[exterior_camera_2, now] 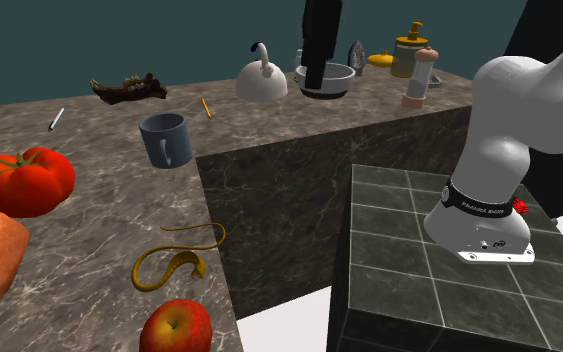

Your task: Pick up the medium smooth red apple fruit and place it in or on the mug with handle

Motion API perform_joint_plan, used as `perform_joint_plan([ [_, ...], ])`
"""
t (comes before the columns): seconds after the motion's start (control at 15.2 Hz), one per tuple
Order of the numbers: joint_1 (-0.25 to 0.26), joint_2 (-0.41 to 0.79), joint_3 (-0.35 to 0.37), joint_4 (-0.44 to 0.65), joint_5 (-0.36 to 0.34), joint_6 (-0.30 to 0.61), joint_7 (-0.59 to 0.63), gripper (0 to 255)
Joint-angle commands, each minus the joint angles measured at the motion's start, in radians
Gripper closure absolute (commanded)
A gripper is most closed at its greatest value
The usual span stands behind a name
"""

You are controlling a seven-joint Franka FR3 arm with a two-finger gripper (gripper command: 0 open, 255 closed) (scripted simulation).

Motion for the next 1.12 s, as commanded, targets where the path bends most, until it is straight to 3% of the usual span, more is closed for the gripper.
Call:
perform_joint_plan([
  [0.0, 0.009, 0.046, 0.044, 0.008, 0.011, 0.035, 0.045, 0],
  [0.59, 0.017, 0.315, 0.233, 0.112, -0.015, 0.174, 0.253, 0],
  [1.06, 0.024, 0.586, 0.360, 0.260, -0.149, 0.242, 0.460, 0],
])
